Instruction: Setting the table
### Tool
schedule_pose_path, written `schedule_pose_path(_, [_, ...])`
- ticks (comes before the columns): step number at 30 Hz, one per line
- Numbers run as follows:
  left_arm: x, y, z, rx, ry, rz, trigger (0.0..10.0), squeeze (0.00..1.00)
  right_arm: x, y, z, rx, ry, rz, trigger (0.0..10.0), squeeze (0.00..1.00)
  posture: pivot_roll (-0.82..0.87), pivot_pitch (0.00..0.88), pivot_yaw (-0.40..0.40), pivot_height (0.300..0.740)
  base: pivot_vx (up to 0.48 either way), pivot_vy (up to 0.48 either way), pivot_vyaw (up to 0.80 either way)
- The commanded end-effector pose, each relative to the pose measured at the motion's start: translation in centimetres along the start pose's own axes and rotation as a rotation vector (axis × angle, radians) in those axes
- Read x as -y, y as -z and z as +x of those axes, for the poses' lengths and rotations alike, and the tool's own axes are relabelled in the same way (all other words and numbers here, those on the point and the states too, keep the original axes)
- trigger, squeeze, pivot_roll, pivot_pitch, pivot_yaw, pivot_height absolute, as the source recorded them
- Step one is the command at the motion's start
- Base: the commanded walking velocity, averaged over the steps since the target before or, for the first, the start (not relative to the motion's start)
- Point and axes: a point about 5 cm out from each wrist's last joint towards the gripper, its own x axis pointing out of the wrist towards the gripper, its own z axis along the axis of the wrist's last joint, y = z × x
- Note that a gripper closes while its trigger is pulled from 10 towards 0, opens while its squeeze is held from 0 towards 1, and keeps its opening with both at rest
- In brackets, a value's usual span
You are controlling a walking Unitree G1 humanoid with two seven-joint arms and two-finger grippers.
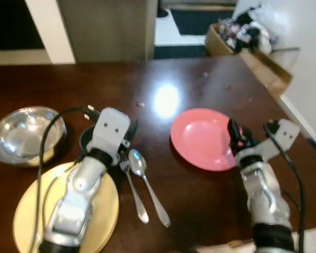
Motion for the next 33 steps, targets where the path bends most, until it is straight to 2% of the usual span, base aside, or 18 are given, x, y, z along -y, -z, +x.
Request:
schedule_pose_path(1, [0.3,0.0,0.5,-0.003,0.035,-0.018,10.0,0.00,1.3,0.4,0.0,-0.049,0.059,-0.037,10.0,0.00,-0.07,0.032,0.031,0.740,0.000,0.000,0.00])
schedule_pose_path(3, [0.4,-0.3,1.0,0.008,0.050,-0.009,10.0,0.00,1.9,0.7,0.1,-0.077,0.096,-0.096,10.0,0.00,-0.07,0.032,0.032,0.740,0.000,0.000,0.00])
schedule_pose_path(7, [0.6,-0.6,1.3,0.016,0.068,-0.022,10.0,0.00,2.8,0.7,0.0,-0.098,0.144,-0.151,10.0,0.00,-0.07,0.031,0.030,0.740,0.000,0.000,0.00])
schedule_pose_path(9, [1.5,-0.6,1.6,0.007,0.147,-0.038,10.0,0.00,3.3,0.5,-0.1,-0.084,0.151,-0.202,10.0,0.00,-0.08,0.030,0.031,0.740,0.000,0.000,0.00])
schedule_pose_path(10, [1.5,-0.6,1.6,0.007,0.147,-0.038,10.0,0.00,3.3,0.5,-0.1,-0.084,0.151,-0.202,10.0,0.00,-0.08,0.030,0.031,0.740,0.000,0.000,0.00])
schedule_pose_path(12, [2.4,-0.2,1.8,-0.037,0.247,-0.050,10.0,0.00,3.4,0.9,-0.1,-0.114,0.144,-0.189,10.0,0.00,-0.08,0.028,0.035,0.740,0.000,0.000,0.00])
schedule_pose_path(15, [2.7,-0.1,2.1,-0.050,0.286,-0.050,10.0,0.00,3.1,1.6,0.0,-0.153,0.103,-0.178,10.0,0.00,-0.08,0.029,0.038,0.740,0.000,0.000,0.00])
schedule_pose_path(17, [2.8,-0.1,2.6,-0.042,0.300,0.000,10.0,0.00,2.7,2.7,0.1,-0.225,0.063,-0.191,10.0,0.00,-0.08,0.030,0.041,0.740,0.000,0.000,0.00])
schedule_pose_path(18, [3.2,-0.4,3.2,-0.035,0.330,0.024,10.0,0.00,2.4,3.7,0.0,-0.271,0.045,-0.132,10.0,0.00,-0.08,0.031,0.042,0.740,0.000,0.000,0.00])
schedule_pose_path(19, [3.2,-0.4,3.2,-0.035,0.330,0.024,10.0,0.00,2.4,3.7,0.0,-0.271,0.045,-0.132,10.0,0.00,-0.08,0.031,0.042,0.740,0.000,0.000,0.00])
schedule_pose_path(20, [3.6,-0.7,3.6,-0.025,0.361,0.026,10.0,0.00,2.3,4.0,0.0,-0.272,0.049,-0.069,10.0,0.00,-0.08,0.033,0.043,0.740,0.000,0.000,0.00])
schedule_pose_path(23, [4.4,-1.2,3.8,-0.006,0.414,0.024,10.0,0.00,2.2,3.4,0.2,-0.225,0.059,-0.014,10.0,0.00,-0.07,0.037,0.044,0.740,0.000,0.000,0.00])
schedule_pose_path(27, [5.7,-0.5,4.1,-0.047,0.482,0.063,10.0,0.00,2.1,3.1,0.5,-0.208,0.058,-0.012,10.0,0.00,-0.08,0.038,0.049,0.740,0.000,0.000,0.00])
schedule_pose_path(30, [6.6,0.8,4.4,-0.127,0.517,0.109,10.0,0.00,2.2,3.5,0.5,-0.241,0.049,-0.008,10.0,0.00,-0.08,0.039,0.055,0.740,0.000,0.000,0.00])
schedule_pose_path(33, [7.2,0.8,4.8,-0.120,0.529,0.137,10.0,0.00,2.1,4.4,0.3,-0.302,0.037,0.019,10.0,0.00,-0.08,0.041,0.056,0.740,0.000,0.000,0.00])
